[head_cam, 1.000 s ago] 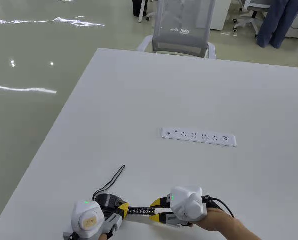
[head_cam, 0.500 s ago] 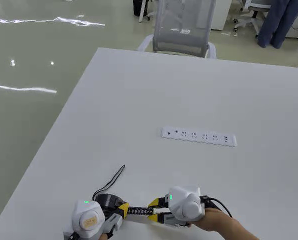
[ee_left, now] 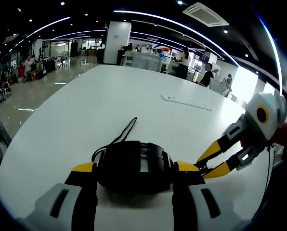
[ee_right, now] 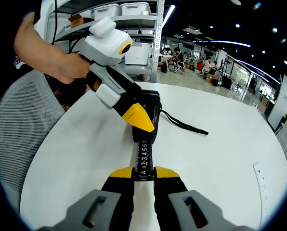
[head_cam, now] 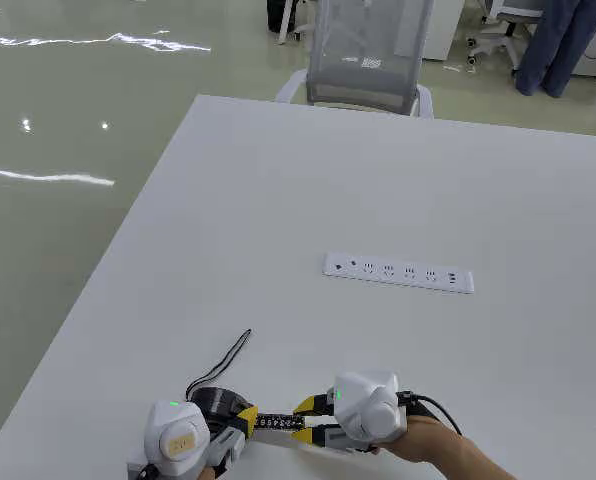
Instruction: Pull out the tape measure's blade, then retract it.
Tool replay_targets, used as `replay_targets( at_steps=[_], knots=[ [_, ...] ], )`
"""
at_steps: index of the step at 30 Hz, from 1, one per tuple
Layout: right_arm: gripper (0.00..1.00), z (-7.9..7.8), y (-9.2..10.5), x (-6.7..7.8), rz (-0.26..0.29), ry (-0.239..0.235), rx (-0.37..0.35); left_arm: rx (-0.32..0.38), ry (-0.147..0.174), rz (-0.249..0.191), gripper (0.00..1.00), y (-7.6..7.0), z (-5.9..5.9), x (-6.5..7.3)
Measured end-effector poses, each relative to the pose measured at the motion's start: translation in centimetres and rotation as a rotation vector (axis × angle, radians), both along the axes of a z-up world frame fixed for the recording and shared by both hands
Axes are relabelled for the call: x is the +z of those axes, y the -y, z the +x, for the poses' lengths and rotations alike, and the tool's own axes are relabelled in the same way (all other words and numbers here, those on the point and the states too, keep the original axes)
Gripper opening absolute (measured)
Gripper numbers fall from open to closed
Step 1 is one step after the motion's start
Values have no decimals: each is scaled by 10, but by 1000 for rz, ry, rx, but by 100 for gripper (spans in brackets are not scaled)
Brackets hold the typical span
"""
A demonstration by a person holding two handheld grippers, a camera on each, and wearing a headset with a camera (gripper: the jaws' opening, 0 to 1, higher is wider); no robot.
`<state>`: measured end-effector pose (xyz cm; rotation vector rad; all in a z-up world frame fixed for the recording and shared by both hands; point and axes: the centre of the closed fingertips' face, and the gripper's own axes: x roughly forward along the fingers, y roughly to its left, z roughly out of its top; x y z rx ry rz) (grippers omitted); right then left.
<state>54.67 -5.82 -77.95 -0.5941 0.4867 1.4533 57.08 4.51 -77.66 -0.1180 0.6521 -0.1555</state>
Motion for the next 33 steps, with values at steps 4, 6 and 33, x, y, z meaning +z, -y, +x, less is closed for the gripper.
replay_targets(
  at_steps=[4,6,33],
  knots=[
    [13,0,-1,0,0,-2,0,-2,0,0,60,0,0,0],
    [13,0,-2,-1,0,-2,0,-3,-2,0,60,0,0,1],
    [13,0,-13,-4,1,-2,5,-4,0,3,59,0,0,1]
  ],
)
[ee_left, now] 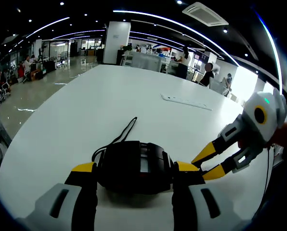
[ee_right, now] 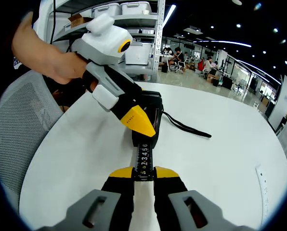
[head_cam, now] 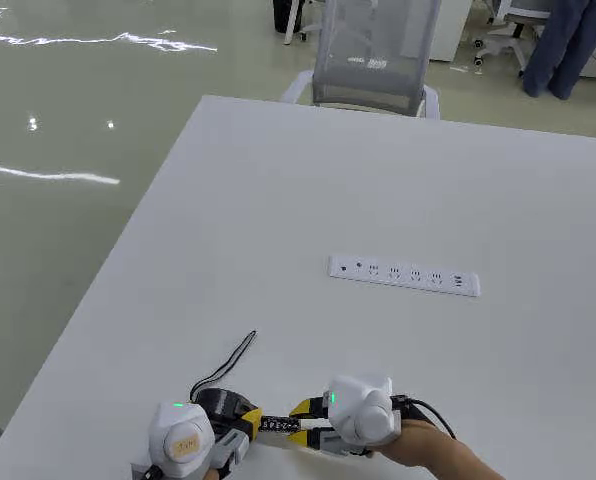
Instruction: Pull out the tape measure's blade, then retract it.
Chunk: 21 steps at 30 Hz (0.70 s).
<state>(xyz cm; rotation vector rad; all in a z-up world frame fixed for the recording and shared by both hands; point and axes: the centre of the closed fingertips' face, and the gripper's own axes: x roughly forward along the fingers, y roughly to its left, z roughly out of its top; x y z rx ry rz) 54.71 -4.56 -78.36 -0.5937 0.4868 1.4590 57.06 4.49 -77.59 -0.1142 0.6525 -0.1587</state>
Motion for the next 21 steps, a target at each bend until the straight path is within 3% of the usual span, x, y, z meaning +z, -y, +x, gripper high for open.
replay_targets(
  at_steps=[21],
  knots=[
    [13,0,-8,-2,2,-2,7,-2,0,-4,59,0,0,1]
  ],
)
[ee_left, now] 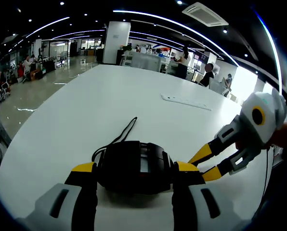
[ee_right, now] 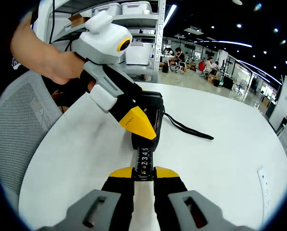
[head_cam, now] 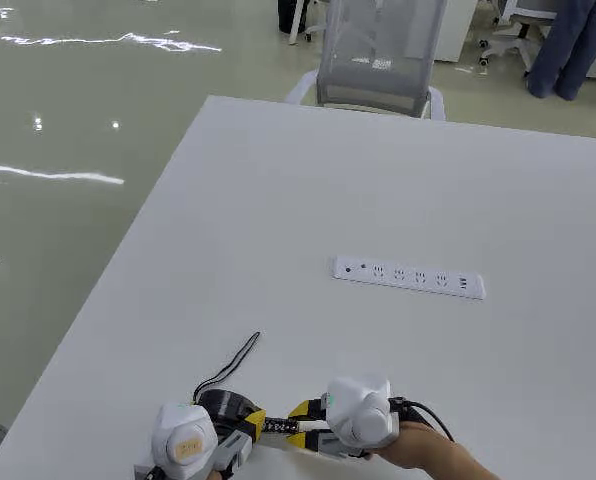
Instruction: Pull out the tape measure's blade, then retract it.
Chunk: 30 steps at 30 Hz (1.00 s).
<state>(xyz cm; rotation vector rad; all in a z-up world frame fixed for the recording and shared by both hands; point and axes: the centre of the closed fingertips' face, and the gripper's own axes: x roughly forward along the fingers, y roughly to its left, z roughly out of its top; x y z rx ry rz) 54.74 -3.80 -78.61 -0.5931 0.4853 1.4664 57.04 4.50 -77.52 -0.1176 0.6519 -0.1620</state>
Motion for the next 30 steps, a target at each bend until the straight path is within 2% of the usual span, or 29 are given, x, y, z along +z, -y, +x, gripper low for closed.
replay_targets(
  at_steps=[30],
  knots=[
    [13,-1,-3,2,-5,4,5,-3,0,3,59,0,0,0]
  ],
)
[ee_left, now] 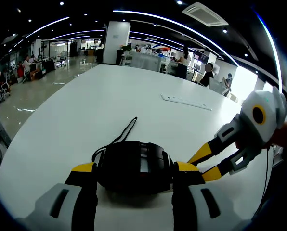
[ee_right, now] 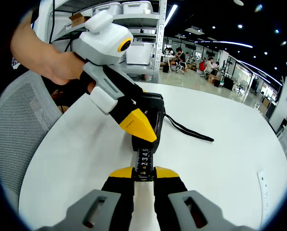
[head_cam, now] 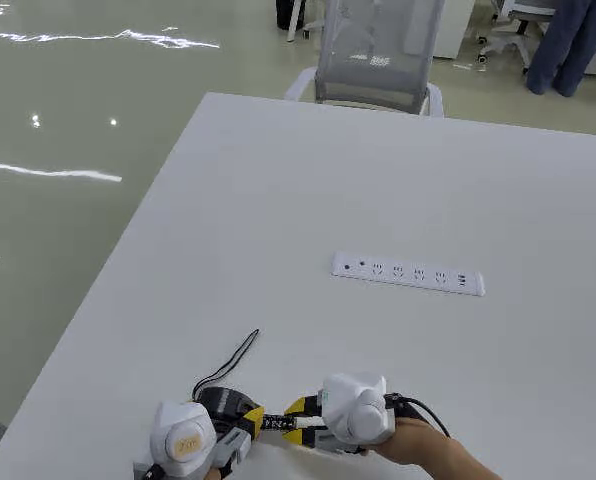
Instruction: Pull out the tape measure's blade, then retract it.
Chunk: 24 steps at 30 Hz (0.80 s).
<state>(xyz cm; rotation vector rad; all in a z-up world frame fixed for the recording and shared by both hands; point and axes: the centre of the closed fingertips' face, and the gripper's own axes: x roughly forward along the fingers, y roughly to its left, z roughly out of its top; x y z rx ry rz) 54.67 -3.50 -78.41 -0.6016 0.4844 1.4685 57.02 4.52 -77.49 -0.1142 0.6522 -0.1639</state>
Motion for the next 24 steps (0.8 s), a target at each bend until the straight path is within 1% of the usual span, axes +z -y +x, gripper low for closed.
replay_targets(
  at_steps=[8,14,17,24],
  knots=[
    [13,0,-1,1,0,-1,-1,0,1,1,59,0,0,0],
    [13,1,-3,2,4,2,1,7,6,-11,59,-2,1,-1],
    [13,1,-4,1,4,2,2,9,10,-14,59,-2,1,0],
    [13,1,-6,2,1,3,7,6,10,-16,59,-2,0,0]
  ],
)
